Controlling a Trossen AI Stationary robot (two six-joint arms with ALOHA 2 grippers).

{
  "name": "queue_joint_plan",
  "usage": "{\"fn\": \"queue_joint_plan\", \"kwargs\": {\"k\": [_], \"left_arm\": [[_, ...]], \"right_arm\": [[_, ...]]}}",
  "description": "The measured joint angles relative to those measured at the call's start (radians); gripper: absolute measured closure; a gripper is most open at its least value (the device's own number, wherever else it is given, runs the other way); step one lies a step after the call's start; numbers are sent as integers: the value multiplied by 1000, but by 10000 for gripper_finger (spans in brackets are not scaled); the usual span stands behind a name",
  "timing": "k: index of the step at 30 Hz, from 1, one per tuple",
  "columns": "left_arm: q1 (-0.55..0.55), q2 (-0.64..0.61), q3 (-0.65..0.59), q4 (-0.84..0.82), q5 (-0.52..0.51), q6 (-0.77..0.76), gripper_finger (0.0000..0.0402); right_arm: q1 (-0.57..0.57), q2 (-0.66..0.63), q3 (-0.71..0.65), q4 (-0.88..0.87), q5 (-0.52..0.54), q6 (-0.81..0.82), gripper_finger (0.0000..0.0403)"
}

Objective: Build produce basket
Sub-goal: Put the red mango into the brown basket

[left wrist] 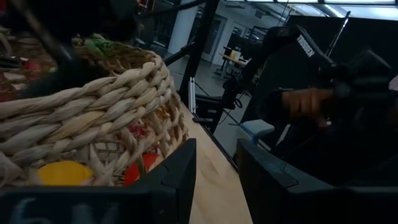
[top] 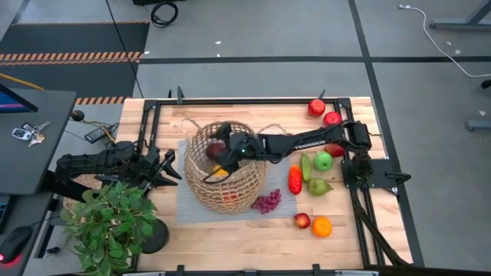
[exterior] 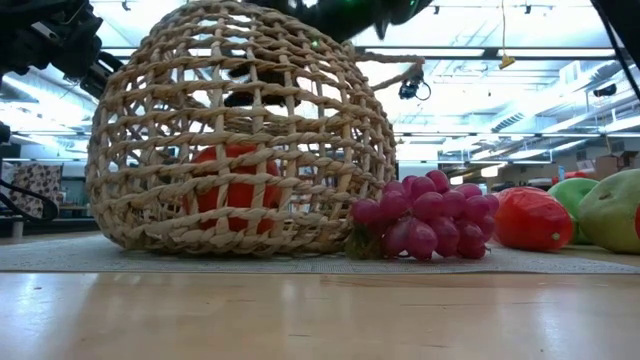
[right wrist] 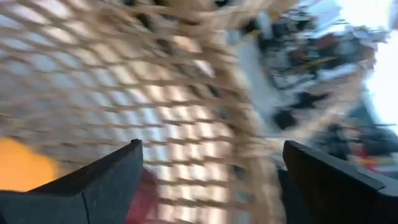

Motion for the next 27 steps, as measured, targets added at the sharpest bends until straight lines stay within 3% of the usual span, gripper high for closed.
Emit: {"fn": "queue_joint_plan", "kwargs": {"k": [4,11,13,19,23,27], "left_arm": [[0,0,0,0,0,0,280],[0,0,0,0,0,0,280],[0,0,0,0,0,-1,280],[0,0,0,0,0,0,280],[0,0,0,0,0,0,280],[0,0,0,0,0,0,280]], "right_arm": [[2,-71,0,15,80,-18,15],[-45,-240,0,-29,163,170,25],[-59,-289,0,-79,145,246,28],[-72,-395,0,-326,-42,443,31],[-45,-448,-2,-476,-44,526,31],[11,-528,-106,-453,-38,588,31]]}}
